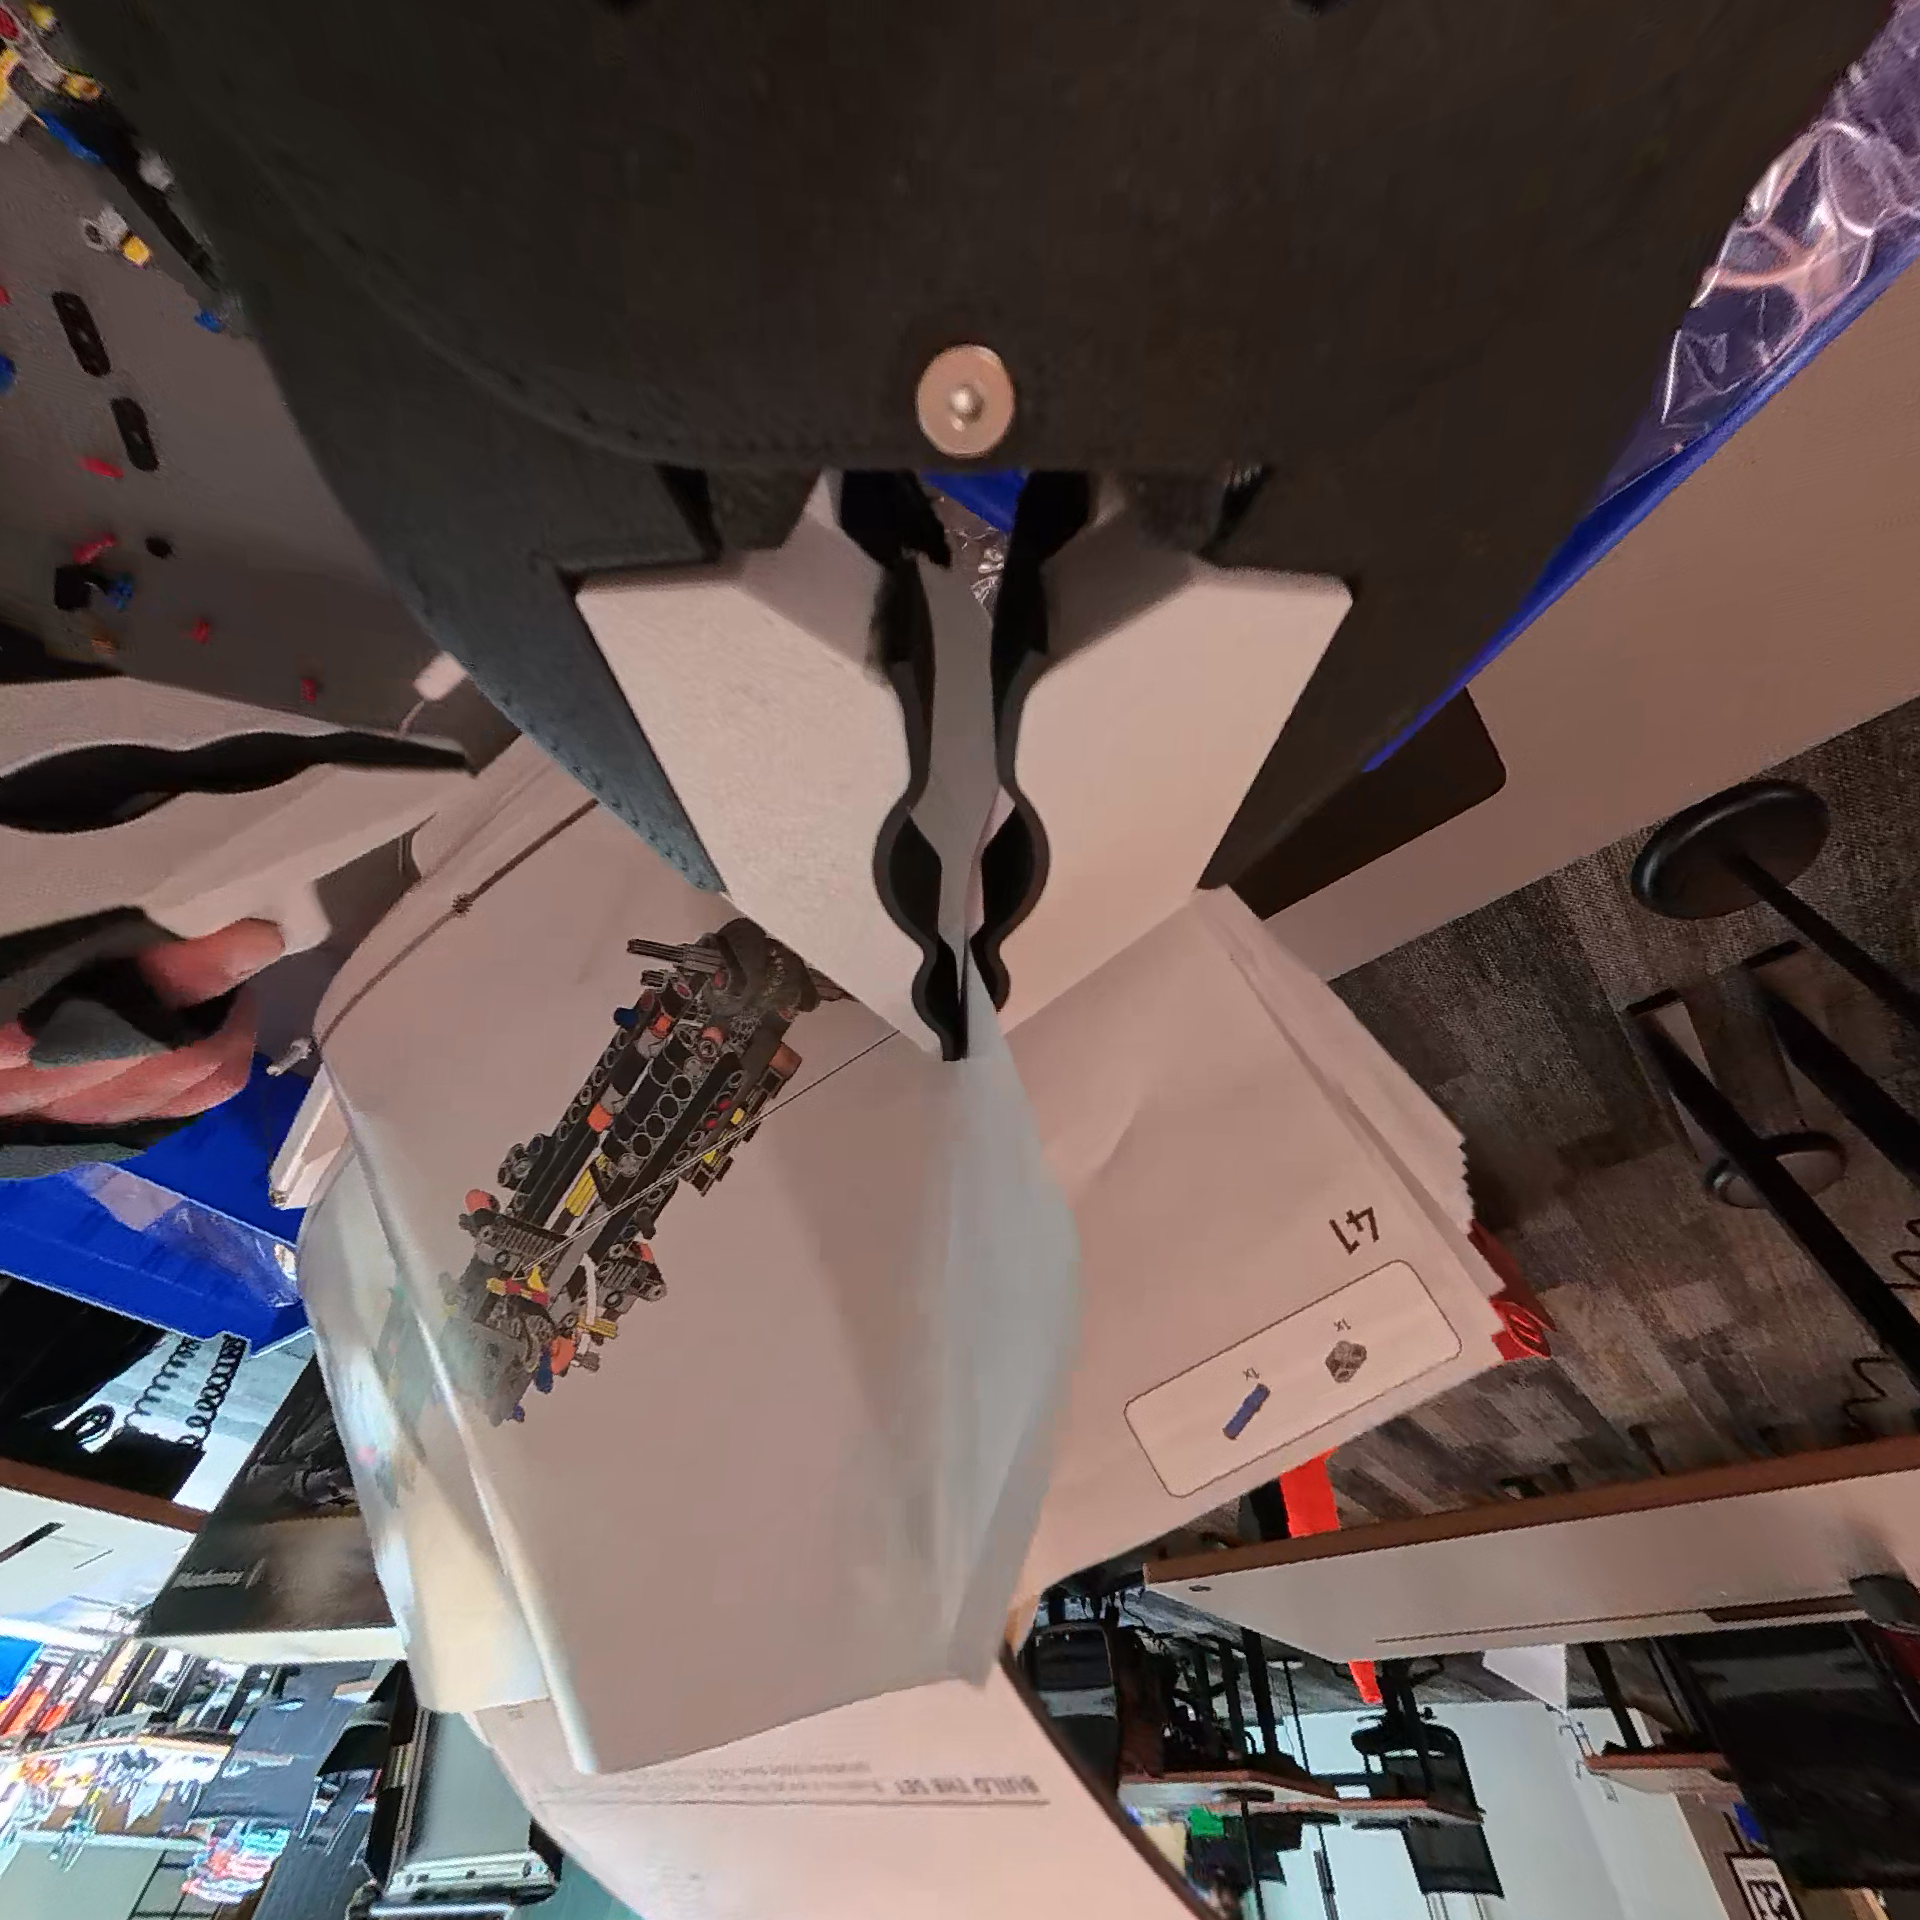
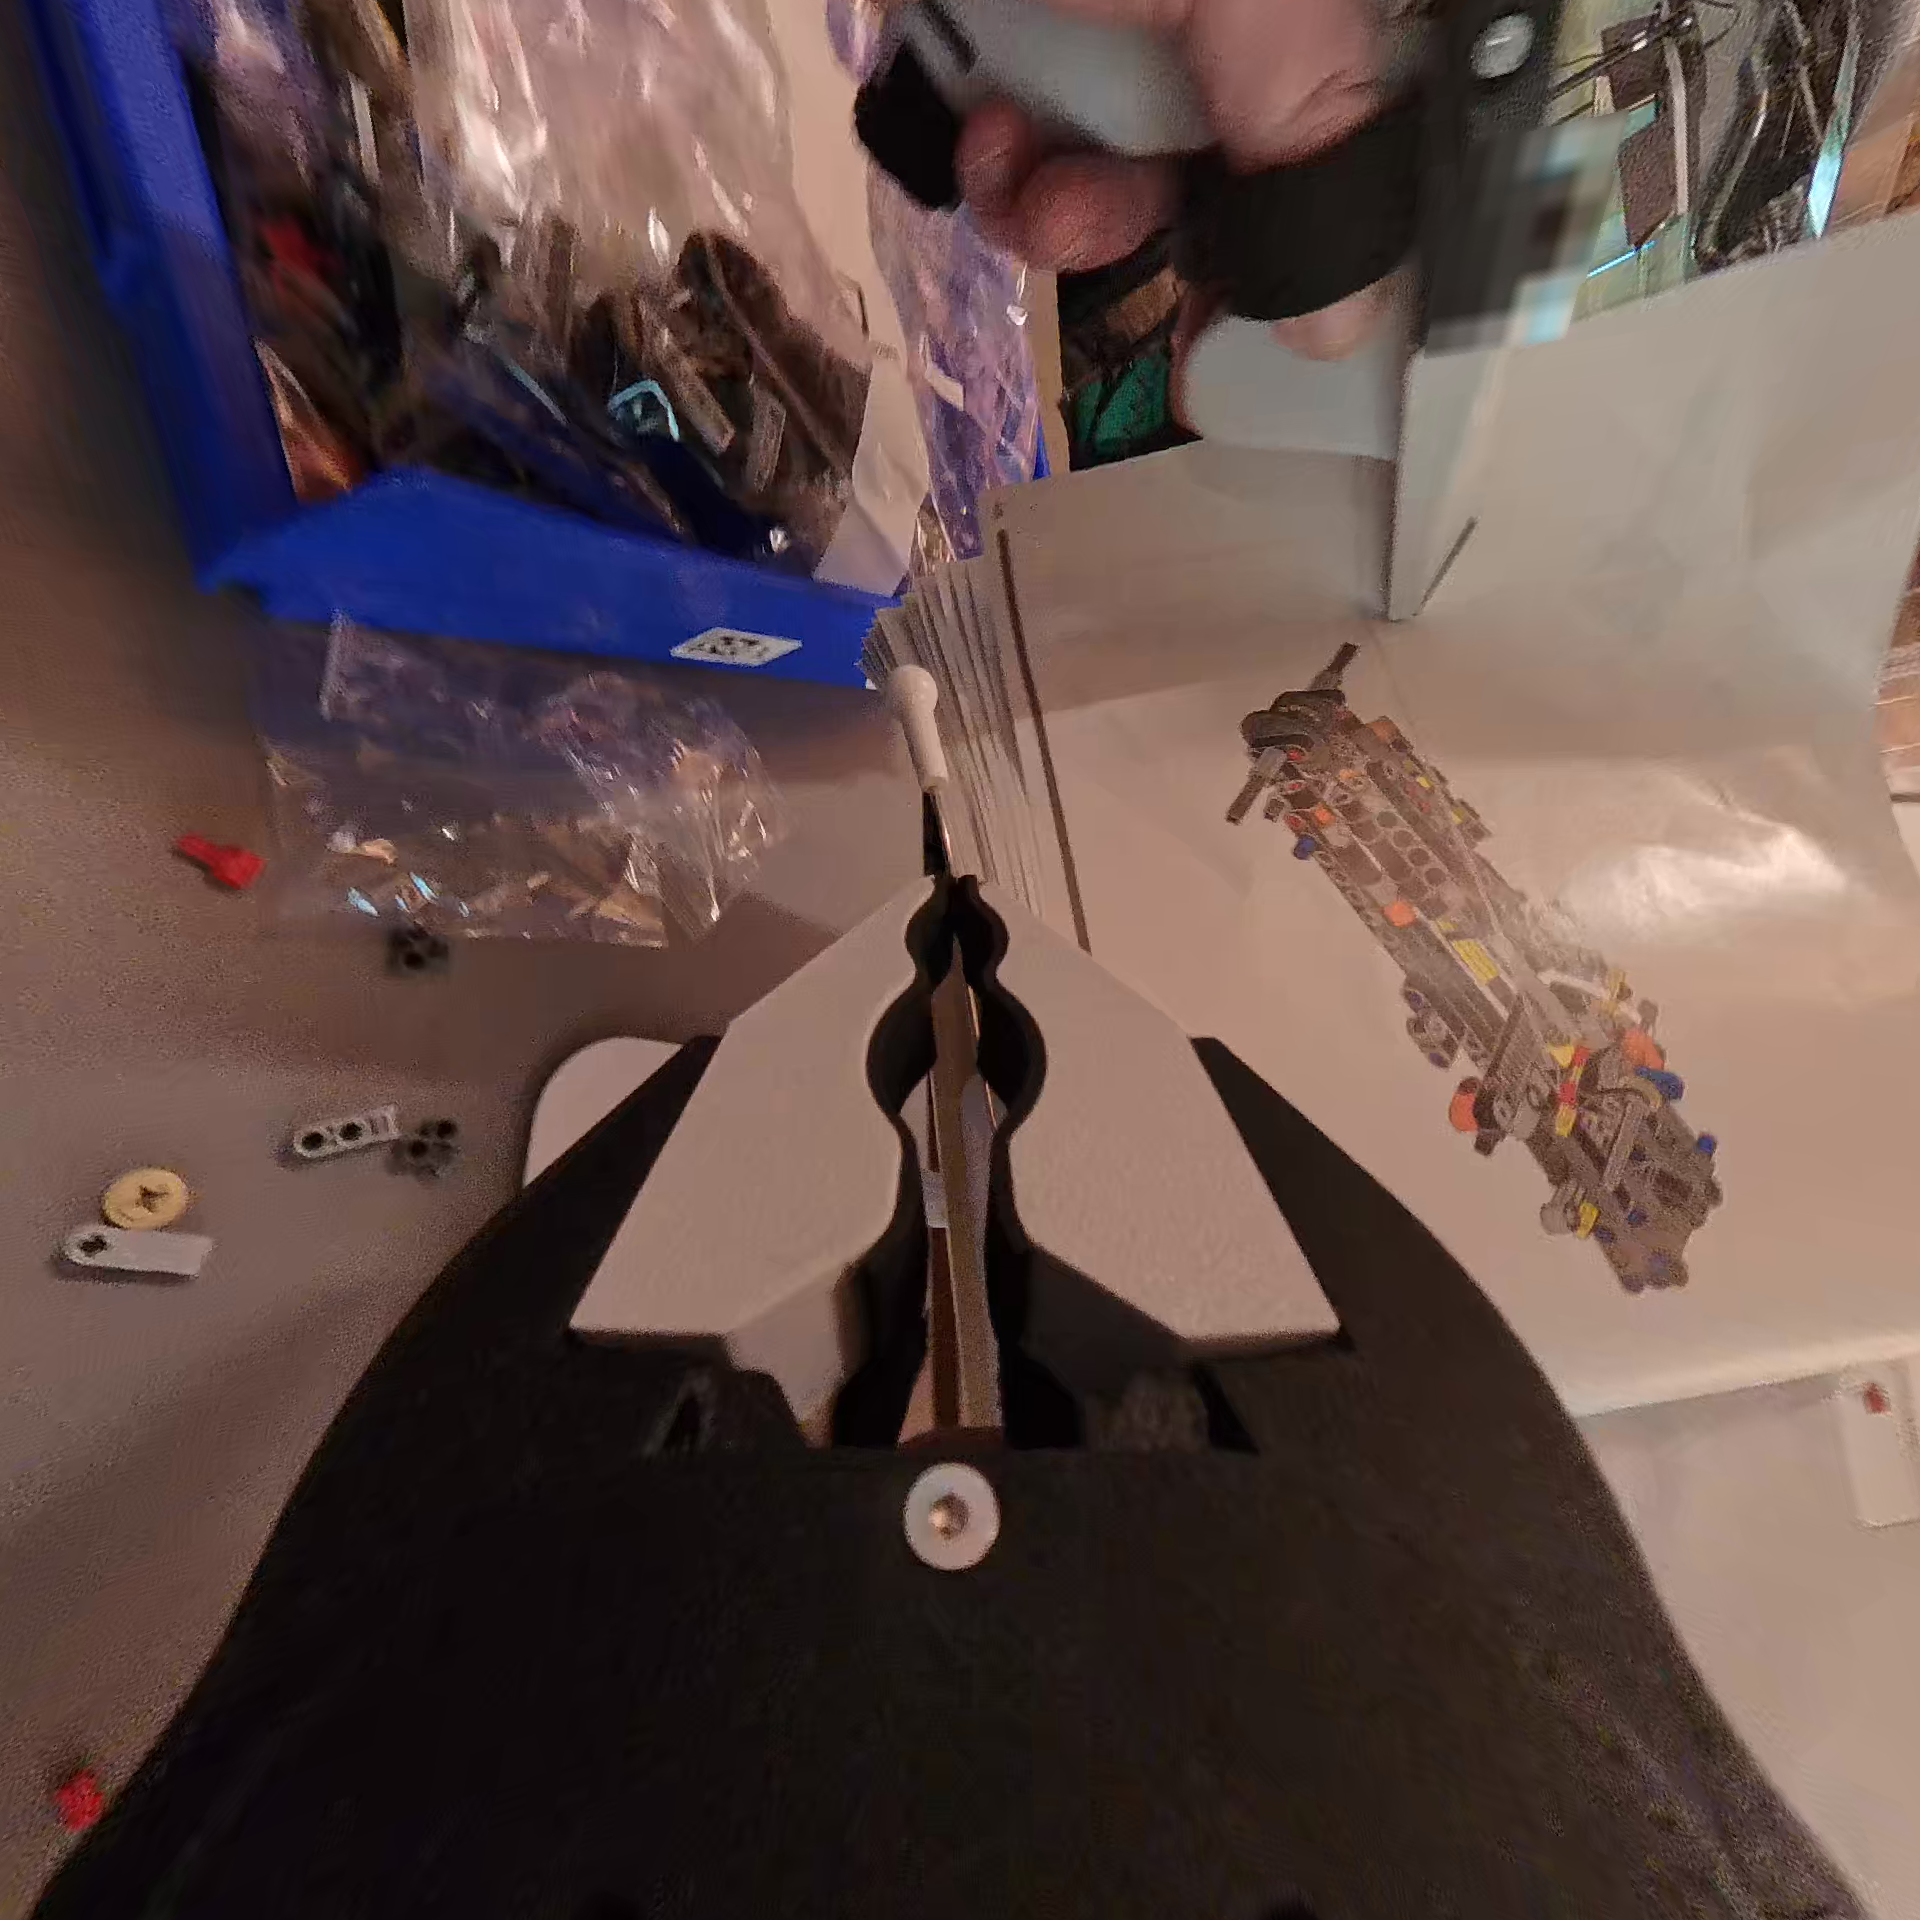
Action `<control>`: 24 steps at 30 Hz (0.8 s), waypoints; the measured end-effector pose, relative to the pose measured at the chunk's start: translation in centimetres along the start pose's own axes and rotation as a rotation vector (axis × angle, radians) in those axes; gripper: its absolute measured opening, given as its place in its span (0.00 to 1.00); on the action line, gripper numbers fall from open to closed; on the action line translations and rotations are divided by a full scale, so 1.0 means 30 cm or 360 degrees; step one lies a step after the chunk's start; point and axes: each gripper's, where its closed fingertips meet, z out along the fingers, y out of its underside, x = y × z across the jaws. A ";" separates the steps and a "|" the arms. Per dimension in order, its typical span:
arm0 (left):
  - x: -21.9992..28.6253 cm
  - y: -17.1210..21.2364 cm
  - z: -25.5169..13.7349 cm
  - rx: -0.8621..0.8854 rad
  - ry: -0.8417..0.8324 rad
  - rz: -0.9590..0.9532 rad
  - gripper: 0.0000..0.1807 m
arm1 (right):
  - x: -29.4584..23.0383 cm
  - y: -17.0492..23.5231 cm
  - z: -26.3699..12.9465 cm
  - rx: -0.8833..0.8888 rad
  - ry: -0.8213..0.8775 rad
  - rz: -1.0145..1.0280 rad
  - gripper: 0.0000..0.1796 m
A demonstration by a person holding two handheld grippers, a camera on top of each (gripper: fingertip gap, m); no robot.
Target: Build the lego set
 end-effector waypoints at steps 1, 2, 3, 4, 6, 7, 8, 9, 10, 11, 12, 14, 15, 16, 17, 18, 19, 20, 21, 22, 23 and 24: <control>-0.003 0.006 0.005 -0.0001 0.0000 -0.0005 0.00 | 0.007 -0.004 -0.006 0.0035 -0.0014 0.0078 0.00; -0.004 0.011 0.009 0.0001 0.0002 -0.0012 0.00 | 0.018 -0.008 -0.010 0.0068 -0.0023 0.0174 0.00; -0.004 0.016 0.014 -0.0002 0.0006 -0.0019 0.00 | 0.030 -0.010 -0.012 0.0101 -0.0030 0.0285 0.00; -0.005 0.021 0.018 -0.0005 0.0008 -0.0024 0.00 | 0.046 -0.011 -0.014 0.0139 -0.0035 0.0409 0.00; -0.003 0.029 0.023 -0.0003 0.0021 -0.0033 0.00 | 0.084 -0.006 -0.020 0.0206 -0.0027 0.0672 0.00; -0.002 0.034 0.024 -0.0008 0.0024 -0.0033 0.00 | 0.100 -0.001 -0.024 0.0231 -0.0022 0.0785 0.00; -0.005 0.038 0.022 -0.0010 0.0018 -0.0031 0.00 | 0.116 0.007 -0.027 0.0258 -0.0012 0.0903 0.00; -0.006 0.039 0.020 -0.0002 0.0023 -0.0043 0.00 | 0.133 0.017 -0.030 0.0281 -0.0002 0.1033 0.00; -0.004 0.038 0.019 0.0008 0.0033 -0.0067 0.00 | 0.145 0.029 -0.030 0.0289 -0.0003 0.1151 0.00; -0.003 0.040 0.019 0.0010 0.0035 -0.0076 0.00 | 0.150 0.038 -0.025 0.0283 -0.0021 0.1235 0.00; -0.004 0.045 0.019 -0.0004 0.0028 -0.0072 0.00 | 0.151 0.042 -0.022 0.0272 -0.0044 0.1282 0.00; -0.011 0.057 0.017 -0.0038 0.0010 -0.0094 0.02 | 0.152 0.032 -0.034 0.0285 -0.0082 0.1317 0.02; -0.017 0.055 0.011 -0.0028 -0.0005 -0.0105 0.05 | 0.157 0.028 -0.049 0.0304 -0.0085 0.1325 0.05; -0.017 0.052 0.003 -0.0015 -0.0002 -0.0104 0.09 | 0.161 0.024 -0.066 0.0321 -0.0096 0.1336 0.12; -0.018 0.050 -0.006 -0.0008 -0.0009 -0.0102 0.12 | 0.162 0.016 -0.085 0.0347 -0.0122 0.1343 0.16; -0.024 0.049 -0.017 -0.0004 -0.0034 -0.0104 0.15 | 0.165 0.015 -0.108 0.0358 -0.0117 0.1338 0.17; -0.031 0.049 -0.031 -0.0008 -0.0069 -0.0099 0.20 | 0.169 0.016 -0.137 0.0367 -0.0097 0.1316 0.17; -0.038 0.043 -0.052 0.0004 -0.0112 -0.0081 0.25 | 0.172 0.018 -0.168 0.0372 -0.0077 0.1291 0.16; -0.044 0.032 -0.077 0.0030 -0.0158 -0.0063 0.28 | 0.169 0.022 -0.200 0.0375 -0.0073 0.1273 0.16; -0.047 0.021 -0.106 0.0054 -0.0197 -0.0050 0.31 | 0.163 0.029 -0.231 0.0368 -0.0078 0.1264 0.16; -0.047 0.008 -0.138 0.0080 -0.0234 -0.0038 0.34 | 0.150 0.038 -0.262 0.0362 -0.0096 0.1248 0.16; -0.045 -0.003 -0.172 0.0105 -0.0270 -0.0016 0.38 | 0.132 0.044 -0.291 0.0360 -0.0133 0.1237 0.15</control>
